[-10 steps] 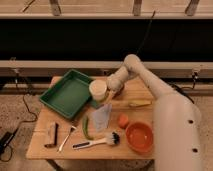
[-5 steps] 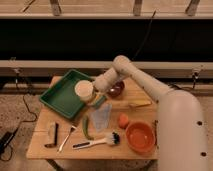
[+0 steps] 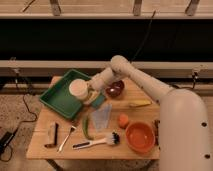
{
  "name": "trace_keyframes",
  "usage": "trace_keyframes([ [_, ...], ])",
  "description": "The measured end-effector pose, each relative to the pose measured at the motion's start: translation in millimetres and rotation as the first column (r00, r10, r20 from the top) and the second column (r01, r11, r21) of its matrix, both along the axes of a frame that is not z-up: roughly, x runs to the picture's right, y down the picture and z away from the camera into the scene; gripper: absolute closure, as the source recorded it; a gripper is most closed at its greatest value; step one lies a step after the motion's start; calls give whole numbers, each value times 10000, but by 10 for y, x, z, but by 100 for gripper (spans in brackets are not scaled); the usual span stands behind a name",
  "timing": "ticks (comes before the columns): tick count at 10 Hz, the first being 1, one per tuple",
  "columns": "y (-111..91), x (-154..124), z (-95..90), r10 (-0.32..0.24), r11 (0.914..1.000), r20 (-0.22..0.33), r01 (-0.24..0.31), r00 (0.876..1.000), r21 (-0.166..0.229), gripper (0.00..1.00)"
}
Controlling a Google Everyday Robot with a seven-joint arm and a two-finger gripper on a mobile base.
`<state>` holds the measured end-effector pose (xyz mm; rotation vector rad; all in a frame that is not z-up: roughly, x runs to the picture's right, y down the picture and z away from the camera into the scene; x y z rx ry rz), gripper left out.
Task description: Stack cups into tray
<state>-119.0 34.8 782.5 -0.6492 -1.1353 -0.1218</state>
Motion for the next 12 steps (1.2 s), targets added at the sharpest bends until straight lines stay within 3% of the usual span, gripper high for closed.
trace_keyframes([
  [6, -4, -39, 15, 13, 9999, 198, -11, 9998, -124, 100],
  [9, 13, 223, 155, 92, 10000, -284, -93, 9996, -21, 100],
  [12, -14, 158, 301, 236, 9997, -59, -237, 9997, -52, 100],
])
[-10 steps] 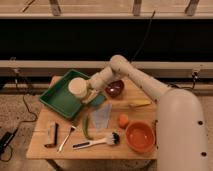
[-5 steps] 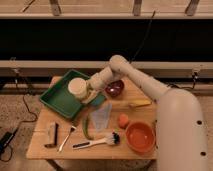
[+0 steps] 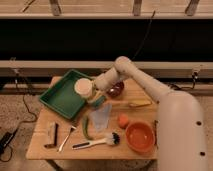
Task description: Stack cups into tray
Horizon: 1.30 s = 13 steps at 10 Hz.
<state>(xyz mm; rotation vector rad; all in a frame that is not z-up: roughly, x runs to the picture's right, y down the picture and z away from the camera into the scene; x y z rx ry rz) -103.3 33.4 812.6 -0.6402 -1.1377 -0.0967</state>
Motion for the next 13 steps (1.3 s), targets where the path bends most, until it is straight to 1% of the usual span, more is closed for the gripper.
trace_keyframes([
  [1, -19, -93, 30, 19, 10000, 110, -19, 9999, -15, 100],
  [3, -115, -427, 91, 74, 10000, 488, -74, 9988, 8, 100],
  [4, -152, -539, 98, 53, 10000, 644, -54, 9979, 18, 100],
  [6, -206, -673, 124, -30, 10000, 923, 31, 9957, -4, 100],
  [7, -205, -750, 146, -69, 10000, 1030, 73, 9947, -40, 100],
  [9, -173, -993, 219, -181, 9997, 1302, 202, 9913, -151, 100],
  [12, -46, -1084, 383, -209, 9988, 1464, 272, 9890, -406, 100],
  [13, -21, -1119, 411, -208, 9985, 1496, 281, 9885, -465, 100],
])
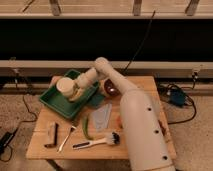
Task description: Stack cups into tray
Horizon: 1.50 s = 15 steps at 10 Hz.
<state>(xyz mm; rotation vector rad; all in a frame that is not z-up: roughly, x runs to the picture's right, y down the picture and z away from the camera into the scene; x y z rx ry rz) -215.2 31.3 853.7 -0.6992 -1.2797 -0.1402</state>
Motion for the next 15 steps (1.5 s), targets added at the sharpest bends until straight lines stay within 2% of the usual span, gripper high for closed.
trace_keyframes([
  [3, 98, -30, 83, -96, 9998, 12, 97, 10000, -148, 98],
  [4, 136, -48, 108, -152, 9997, 27, 152, 9999, -212, 92],
  [9, 319, -228, 184, -320, 9980, 191, 330, 9993, -538, 40],
  [11, 354, -388, 206, -296, 9977, 282, 313, 9992, -596, 24],
  [12, 375, -433, 216, -306, 9973, 336, 327, 9990, -654, 20],
  [15, 394, -419, 225, -368, 9964, 377, 395, 9986, -753, 20],
])
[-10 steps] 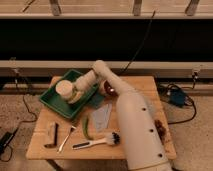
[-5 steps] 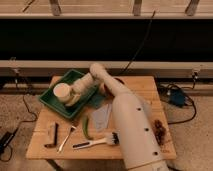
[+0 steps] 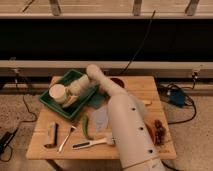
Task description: Stack cups into tray
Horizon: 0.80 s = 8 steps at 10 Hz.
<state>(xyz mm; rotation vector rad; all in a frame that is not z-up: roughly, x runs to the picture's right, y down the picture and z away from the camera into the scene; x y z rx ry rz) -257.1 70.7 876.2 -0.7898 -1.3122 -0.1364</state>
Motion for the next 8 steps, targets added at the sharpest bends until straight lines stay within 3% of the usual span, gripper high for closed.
trace_keyframes([
  [3, -39, 53, -54, -182, 9997, 59, 181, 9998, 135, 20],
  [7, -251, 376, -182, -303, 9979, -14, 304, 9995, 568, 20],
  [8, -227, 373, -176, -336, 9980, -6, 335, 9994, 536, 20],
])
